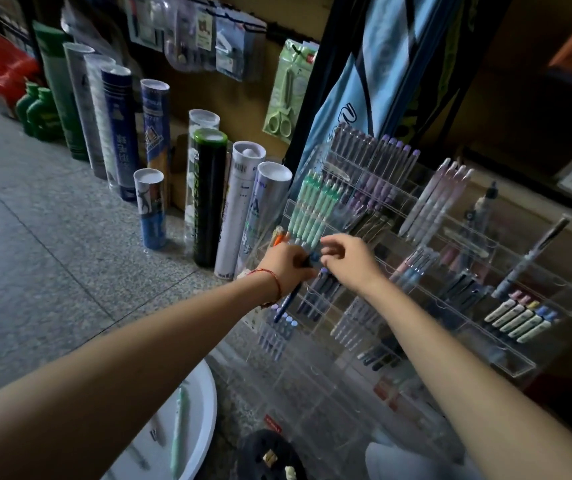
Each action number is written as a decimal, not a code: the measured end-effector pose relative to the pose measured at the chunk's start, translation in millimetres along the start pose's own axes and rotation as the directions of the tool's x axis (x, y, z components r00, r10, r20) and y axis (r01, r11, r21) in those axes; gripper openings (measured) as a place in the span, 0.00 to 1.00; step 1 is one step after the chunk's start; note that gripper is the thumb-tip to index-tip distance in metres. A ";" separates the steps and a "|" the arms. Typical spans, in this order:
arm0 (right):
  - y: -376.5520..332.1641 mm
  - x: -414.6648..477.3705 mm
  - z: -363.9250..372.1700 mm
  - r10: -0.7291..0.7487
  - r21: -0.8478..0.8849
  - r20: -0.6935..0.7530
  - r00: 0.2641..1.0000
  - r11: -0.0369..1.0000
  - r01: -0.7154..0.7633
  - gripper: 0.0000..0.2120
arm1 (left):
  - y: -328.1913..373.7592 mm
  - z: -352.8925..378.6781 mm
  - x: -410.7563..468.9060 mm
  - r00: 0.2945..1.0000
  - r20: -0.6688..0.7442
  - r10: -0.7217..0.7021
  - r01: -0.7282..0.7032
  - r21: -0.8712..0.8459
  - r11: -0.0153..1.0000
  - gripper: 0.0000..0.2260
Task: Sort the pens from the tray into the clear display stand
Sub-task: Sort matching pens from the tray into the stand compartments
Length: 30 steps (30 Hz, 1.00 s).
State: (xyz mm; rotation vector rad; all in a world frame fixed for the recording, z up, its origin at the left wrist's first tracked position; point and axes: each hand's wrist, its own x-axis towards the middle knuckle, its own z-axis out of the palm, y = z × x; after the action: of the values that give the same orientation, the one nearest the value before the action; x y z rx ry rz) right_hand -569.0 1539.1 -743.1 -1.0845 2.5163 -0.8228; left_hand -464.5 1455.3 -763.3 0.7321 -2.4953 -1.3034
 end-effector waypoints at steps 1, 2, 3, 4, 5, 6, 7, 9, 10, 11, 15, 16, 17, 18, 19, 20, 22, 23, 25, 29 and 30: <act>-5.9 -3.5 -5.5 -0.038 0.111 -0.013 0.999 0.993 0.040 0.14 | 3.1 -1.7 0.6 0.999 -0.041 0.017 -0.017 0.008 1.000 0.08; -11.6 -6.7 -9.3 -0.068 0.176 -0.008 0.998 0.982 0.068 0.12 | 5.6 -3.4 0.8 0.995 -0.089 0.035 -0.034 0.017 0.999 0.11; -15.3 -9.4 -11.2 -0.085 0.215 0.003 0.996 0.973 0.083 0.11 | 7.0 -3.6 1.4 0.990 -0.136 0.049 -0.045 0.027 0.999 0.15; -16.8 -11.3 -11.5 -0.084 0.249 0.004 0.996 0.965 0.080 0.11 | 8.1 -3.1 1.3 0.982 -0.179 0.063 -0.058 0.034 0.998 0.18; -18.2 -13.4 -11.7 -0.065 0.290 -0.008 0.998 0.955 0.065 0.11 | 8.4 -2.0 1.4 0.975 -0.213 0.067 -0.063 0.025 0.998 0.20; -17.9 -13.6 -11.3 -0.037 0.337 -0.025 0.999 0.940 0.043 0.10 | 8.5 -1.1 1.7 0.968 -0.242 0.070 -0.069 0.012 0.998 0.19; -18.9 -14.0 -11.3 -0.016 0.377 -0.029 0.999 0.926 0.026 0.08 | 8.2 0.2 2.9 0.962 -0.262 0.074 -0.074 0.008 0.997 0.18; -20.5 -14.5 -12.2 -0.015 0.386 -0.028 0.999 0.922 0.025 0.04 | 9.2 0.6 4.3 0.946 -0.304 0.110 -0.105 0.033 0.994 0.14; -21.4 -13.9 -13.0 -0.035 0.370 -0.030 0.999 0.928 0.043 0.03 | 10.0 -0.4 4.6 0.934 -0.330 0.134 -0.126 0.046 0.991 0.12; -22.2 -13.2 -14.0 -0.063 0.349 -0.040 0.997 0.934 0.073 0.03 | 10.6 -1.5 5.4 0.925 -0.349 0.152 -0.142 0.054 0.988 0.11; -22.3 -8.3 -17.5 -0.110 0.229 -0.158 0.981 0.963 0.145 0.03 | 16.0 -4.1 11.0 0.929 -0.333 0.159 -0.171 -0.006 0.985 0.08; -22.6 -8.1 -19.5 -0.103 0.212 -0.198 0.975 0.966 0.145 0.04 | 18.3 -4.4 12.7 0.939 -0.310 0.152 -0.165 -0.016 0.986 0.08; -23.3 -8.7 -22.7 -0.101 0.203 -0.252 0.963 0.967 0.154 0.03 | 19.8 -4.4 14.0 0.951 -0.276 0.141 -0.148 -0.004 0.989 0.11; -24.3 -10.0 -27.0 -0.108 0.201 -0.317 0.942 0.963 0.178 0.03 | 18.8 -3.5 15.2 0.967 -0.227 0.115 -0.113 0.021 0.993 0.15; -25.2 -11.6 -31.7 -0.127 0.189 -0.389 0.913 0.958 0.214 0.03 | 15.3 -2.5 15.3 0.982 -0.169 0.079 -0.071 0.056 0.996 0.19; -24.9 -12.7 -36.3 -0.163 0.148 -0.456 0.875 0.955 0.255 0.05 | 8.9 -0.6 15.2 0.994 -0.101 0.036 -0.027 0.090 0.996 0.22; -20.9 -14.0 -39.6 -0.256 0.000 -0.497 0.829 0.955 0.296 0.07 | -7.6 6.2 14.0 0.997 0.061 -0.055 0.047 0.121 0.991 0.27; -17.3 -14.5 -36.3 -0.282 -0.056 -0.451 0.847 0.956 0.288 0.07 | -15.0 8.8 11.9 0.987 0.133 -0.091 0.074 0.126 0.989 0.31; -8.9 -14.6 -21.7 -0.262 -0.094 -0.291 0.920 0.965 0.245 0.07 | -23.3 9.3 8.9 0.976 0.187 -0.112 0.078 0.178 0.981 0.36; 3.3 -7.9 2.1 -0.153 -0.070 -0.207 0.966 0.987 0.141 0.07 | -19.2 5.5 4.9 0.980 0.185 -0.069 0.005 0.322 0.947 0.36; 5.5 -5.5 4.4 -0.114 -0.055 -0.197 0.974 0.993 0.105 0.07 | -17.9 6.4 3.8 0.975 0.208 -0.079 0.010 0.316 0.949 0.34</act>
State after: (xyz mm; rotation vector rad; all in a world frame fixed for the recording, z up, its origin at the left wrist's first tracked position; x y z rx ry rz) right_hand -566.4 1544.5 -749.9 -1.2200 2.6702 -0.9542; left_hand -464.7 1449.2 -781.7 0.7492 -2.9243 -1.0620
